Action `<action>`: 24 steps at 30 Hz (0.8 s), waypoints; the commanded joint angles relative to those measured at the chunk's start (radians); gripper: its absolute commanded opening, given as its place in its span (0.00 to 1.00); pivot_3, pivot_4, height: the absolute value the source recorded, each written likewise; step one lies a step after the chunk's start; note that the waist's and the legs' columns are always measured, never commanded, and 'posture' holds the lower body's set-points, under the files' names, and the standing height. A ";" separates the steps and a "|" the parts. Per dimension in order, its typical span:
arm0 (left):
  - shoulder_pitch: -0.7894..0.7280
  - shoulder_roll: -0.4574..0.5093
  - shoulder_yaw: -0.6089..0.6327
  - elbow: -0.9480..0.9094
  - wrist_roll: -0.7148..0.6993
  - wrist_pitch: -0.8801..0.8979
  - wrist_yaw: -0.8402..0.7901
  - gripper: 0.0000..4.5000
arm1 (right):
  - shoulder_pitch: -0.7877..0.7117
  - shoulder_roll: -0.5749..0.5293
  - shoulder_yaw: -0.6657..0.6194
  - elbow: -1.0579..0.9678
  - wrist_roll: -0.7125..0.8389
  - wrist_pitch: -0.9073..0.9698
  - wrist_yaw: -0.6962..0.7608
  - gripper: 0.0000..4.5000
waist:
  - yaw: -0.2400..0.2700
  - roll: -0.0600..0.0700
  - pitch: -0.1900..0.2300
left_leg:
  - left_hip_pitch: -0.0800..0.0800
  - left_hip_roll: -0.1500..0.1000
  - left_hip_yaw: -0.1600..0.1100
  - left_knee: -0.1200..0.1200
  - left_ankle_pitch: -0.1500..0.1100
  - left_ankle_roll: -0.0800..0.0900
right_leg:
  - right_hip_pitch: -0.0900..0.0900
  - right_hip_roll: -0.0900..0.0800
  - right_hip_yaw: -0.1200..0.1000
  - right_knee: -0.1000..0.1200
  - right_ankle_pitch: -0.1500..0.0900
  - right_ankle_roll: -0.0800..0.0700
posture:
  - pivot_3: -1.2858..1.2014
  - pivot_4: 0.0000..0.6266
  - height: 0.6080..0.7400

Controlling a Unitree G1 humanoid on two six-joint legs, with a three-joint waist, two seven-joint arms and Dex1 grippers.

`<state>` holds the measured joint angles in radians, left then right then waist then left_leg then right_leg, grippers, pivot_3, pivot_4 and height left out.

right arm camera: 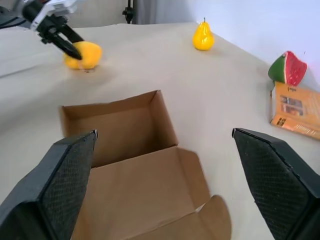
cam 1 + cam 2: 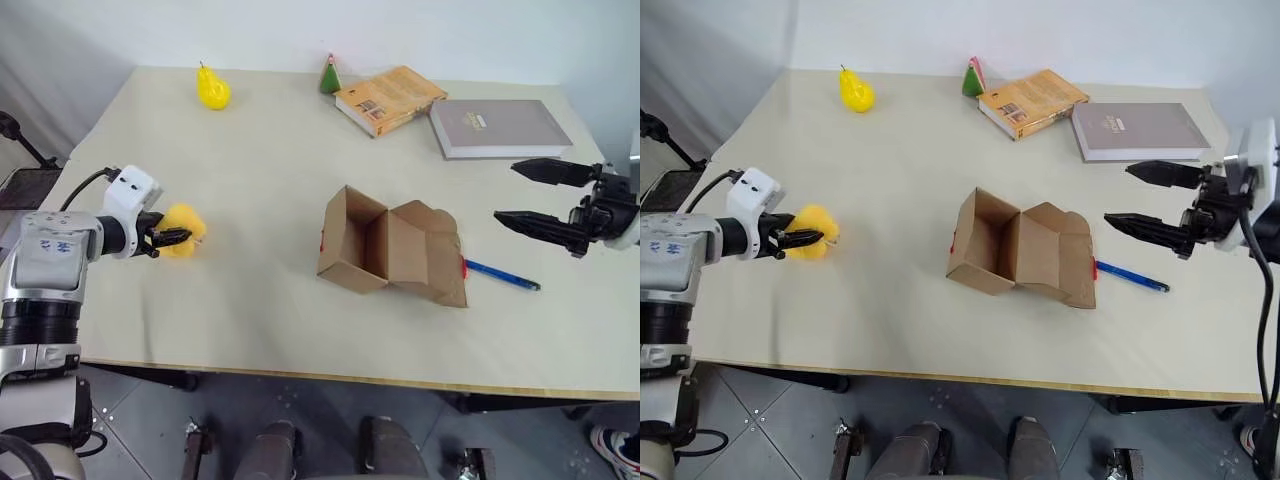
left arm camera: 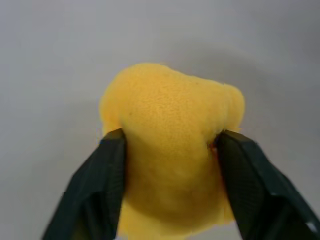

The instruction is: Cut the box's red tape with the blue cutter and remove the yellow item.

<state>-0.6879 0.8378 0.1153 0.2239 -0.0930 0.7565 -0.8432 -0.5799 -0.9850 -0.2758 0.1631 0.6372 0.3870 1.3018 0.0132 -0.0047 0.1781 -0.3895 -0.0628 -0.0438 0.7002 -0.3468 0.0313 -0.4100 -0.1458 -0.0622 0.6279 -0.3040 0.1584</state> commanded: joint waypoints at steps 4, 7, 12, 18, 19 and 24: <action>0.043 0.037 0.119 -0.140 -0.095 0.042 0.007 0.99 | -0.088 0.020 0.041 0.095 -0.040 -0.054 0.080 1.00 | -0.012 0.000 0.000 | 0.000 0.000 0.001 -0.001 0.000 0.000 | -0.001 0.000 0.000 0.000 0.000 0.000 | 0.52 0.24 1.00; 0.092 0.037 0.188 -0.221 -0.169 0.085 -0.008 0.99 | -0.105 0.016 0.039 0.169 -0.060 -0.092 0.112 1.00 | -0.016 0.000 0.000 | 0.000 0.000 0.001 -0.001 0.000 0.000 | -0.001 0.000 -0.001 0.000 0.000 0.000 | 0.52 0.24 1.00; 0.233 0.021 0.292 -0.360 -0.286 0.101 -0.038 0.99 | -0.082 -0.009 0.040 0.288 -0.103 -0.156 0.178 1.00 | -0.018 0.001 0.000 | 0.001 0.000 0.001 -0.001 0.000 0.000 | -0.001 -0.001 0.000 0.000 0.000 0.000 | 0.52 0.24 1.00; 0.567 -0.034 0.329 -0.499 -0.286 -0.186 -0.108 0.99 | -0.058 -0.087 0.060 0.526 -0.202 -0.255 0.240 1.00 | -0.019 0.004 0.000 | 0.002 0.000 0.003 -0.002 0.000 -0.001 | 0.000 -0.002 0.001 -0.002 0.000 -0.001 | 0.52 0.24 1.00; 0.588 -0.067 0.349 -0.514 -0.313 -0.215 -0.098 0.99 | -0.053 -0.102 0.072 0.565 -0.224 -0.285 0.269 1.00 | -0.018 0.004 0.000 | 0.002 0.001 0.003 -0.002 0.000 -0.001 | 0.001 -0.002 0.001 -0.002 0.000 -0.001 | 0.52 0.24 1.00; 0.750 -0.180 0.419 -0.565 -0.387 -0.284 -0.089 0.99 | -0.018 -0.140 0.116 0.694 -0.237 -0.380 0.313 1.00 | -0.017 0.005 0.000 | 0.003 0.002 0.003 0.000 0.000 -0.001 | 0.002 -0.004 0.001 -0.003 -0.001 -0.002 | 0.52 0.24 1.00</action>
<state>0.0297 0.6438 0.4999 -0.3057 -0.4585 0.4964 -0.9157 -0.6040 -1.0906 -0.1600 0.8297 0.4135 0.0617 1.5412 -0.0040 0.0006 0.1781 -0.3869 -0.0610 -0.0409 0.6994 -0.3472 0.0303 -0.4080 -0.1492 -0.0604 0.6257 -0.3045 0.1565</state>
